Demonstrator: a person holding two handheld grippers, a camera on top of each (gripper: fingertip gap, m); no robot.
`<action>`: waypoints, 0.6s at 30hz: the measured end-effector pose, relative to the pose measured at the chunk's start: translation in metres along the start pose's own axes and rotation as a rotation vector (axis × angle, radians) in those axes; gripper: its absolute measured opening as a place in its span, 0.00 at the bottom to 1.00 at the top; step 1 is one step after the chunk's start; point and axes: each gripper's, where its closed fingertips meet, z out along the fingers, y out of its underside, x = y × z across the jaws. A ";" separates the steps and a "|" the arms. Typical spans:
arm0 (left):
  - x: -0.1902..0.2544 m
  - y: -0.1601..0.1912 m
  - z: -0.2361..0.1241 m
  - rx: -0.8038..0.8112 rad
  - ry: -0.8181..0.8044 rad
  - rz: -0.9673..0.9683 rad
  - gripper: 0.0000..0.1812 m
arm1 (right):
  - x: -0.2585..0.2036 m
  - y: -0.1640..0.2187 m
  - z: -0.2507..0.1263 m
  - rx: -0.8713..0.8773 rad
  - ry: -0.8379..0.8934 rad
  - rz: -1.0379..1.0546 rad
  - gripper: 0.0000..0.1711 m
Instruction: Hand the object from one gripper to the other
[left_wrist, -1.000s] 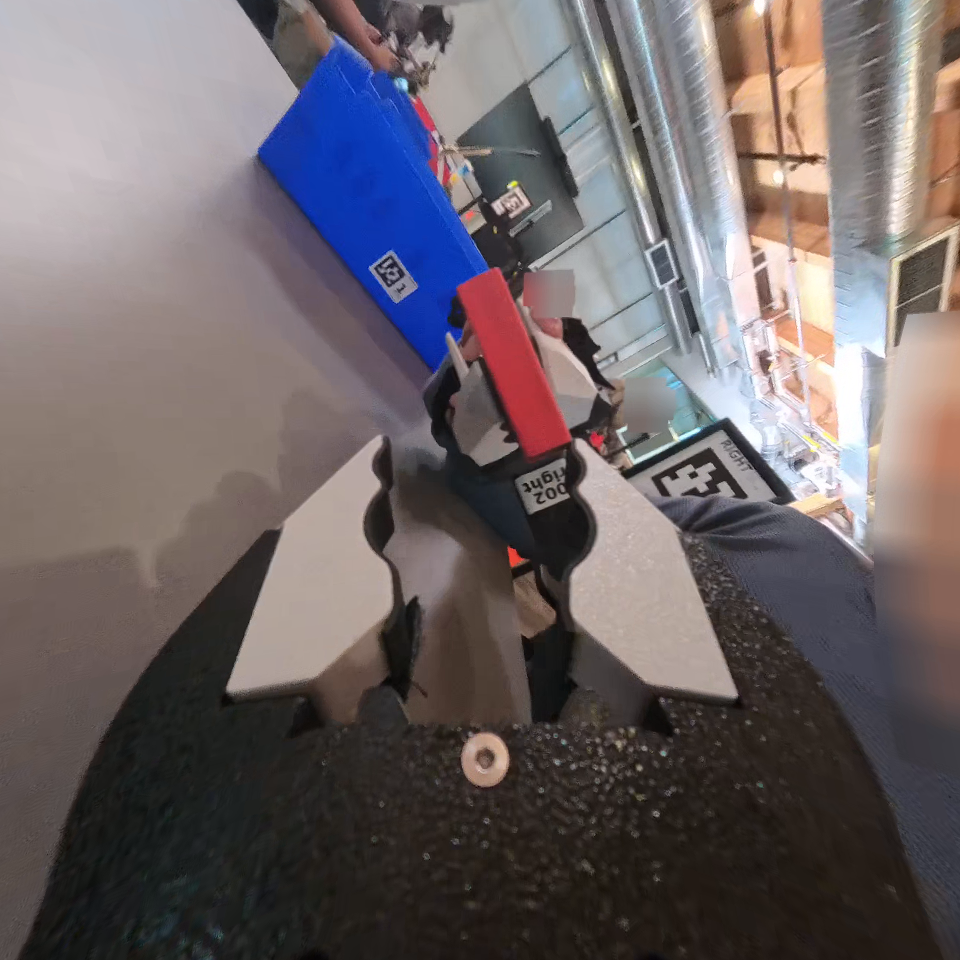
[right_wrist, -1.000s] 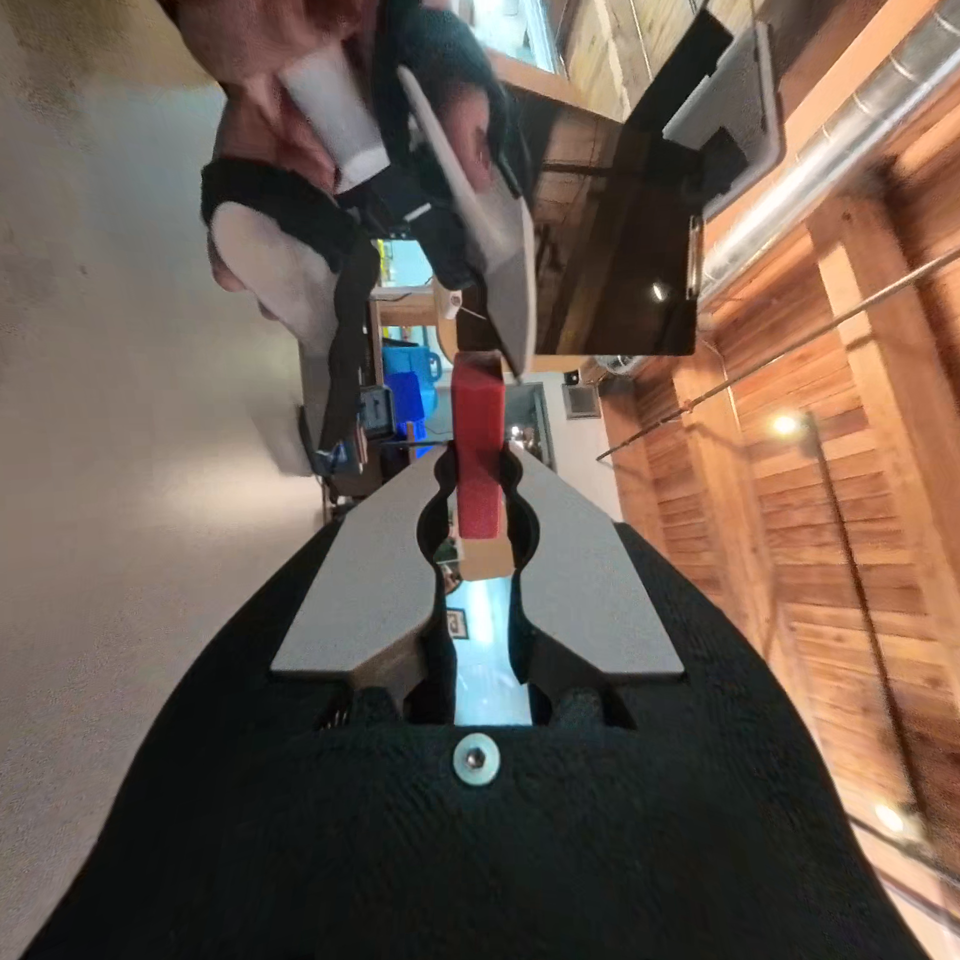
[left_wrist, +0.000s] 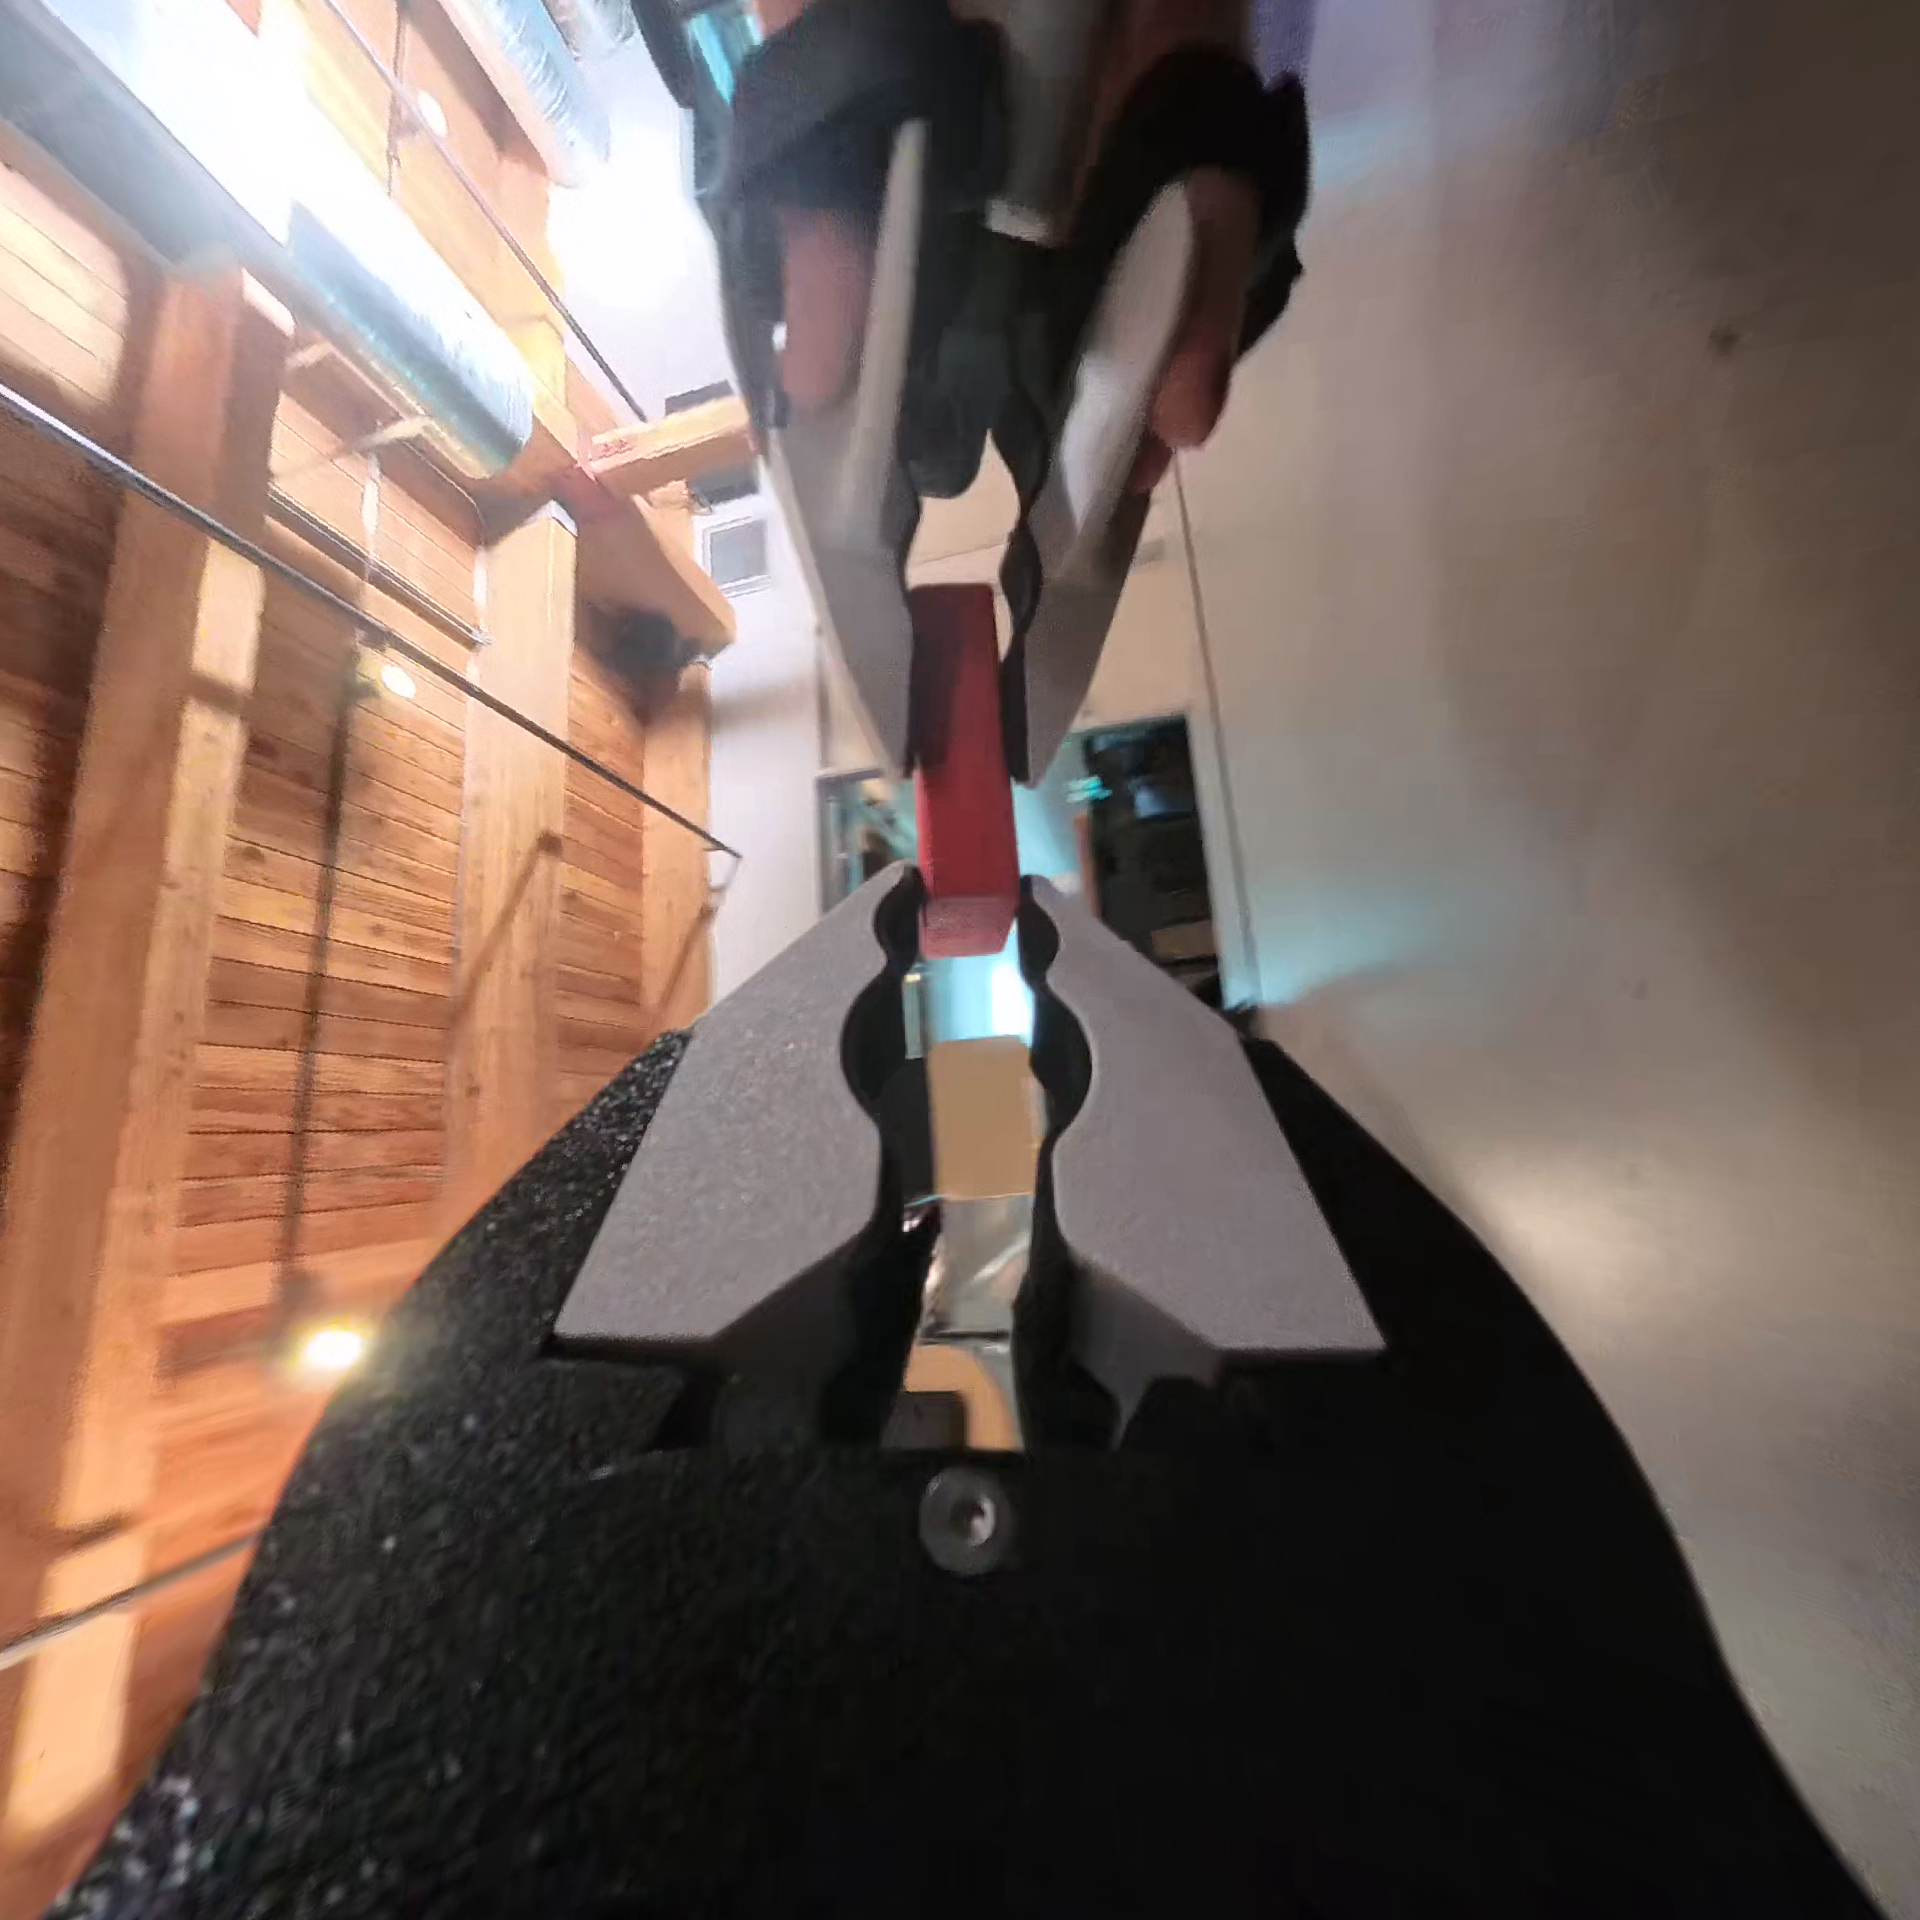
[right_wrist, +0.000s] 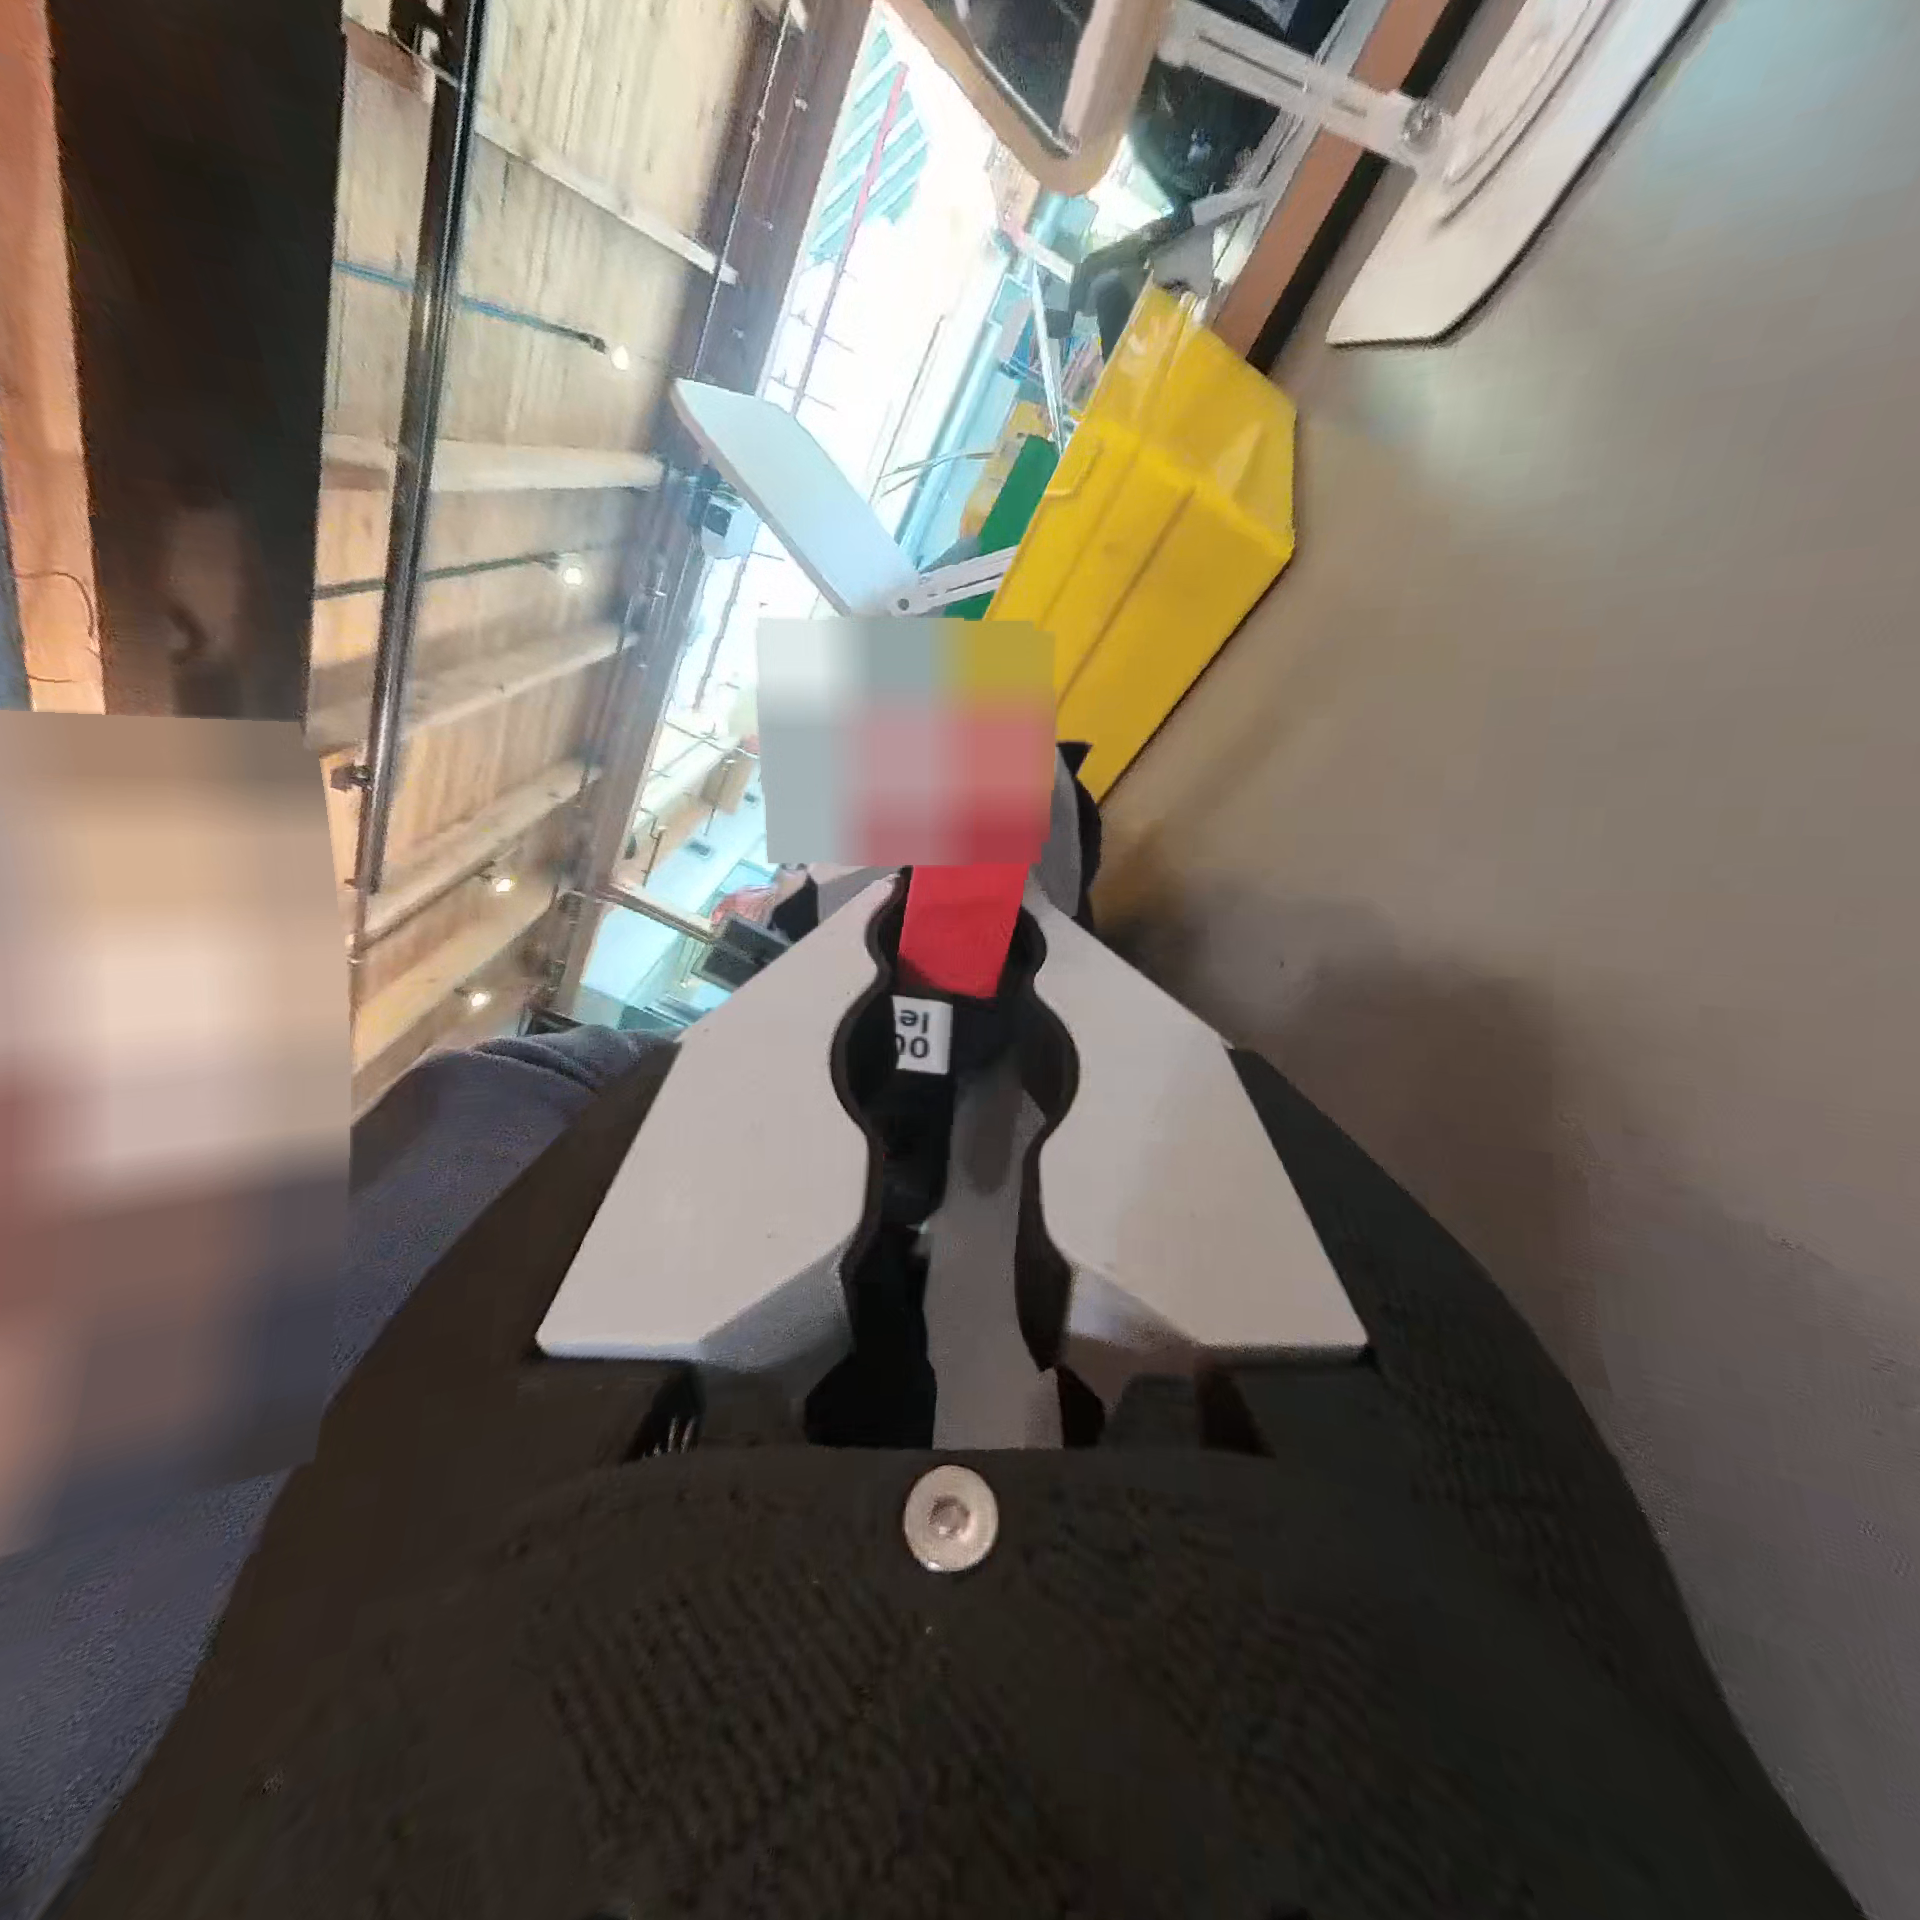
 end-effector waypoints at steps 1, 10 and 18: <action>0.001 0.000 0.001 0.002 0.023 -0.087 0.10 | 0.001 0.000 -0.001 0.002 0.008 -0.018 0.09; -0.021 -0.018 -0.008 0.410 0.555 -1.735 0.49 | -0.011 0.002 -0.020 -0.046 0.099 -0.577 0.09; -0.026 -0.044 -0.024 0.603 0.806 -1.890 0.10 | -0.024 0.033 -0.013 -0.178 0.190 -1.243 0.09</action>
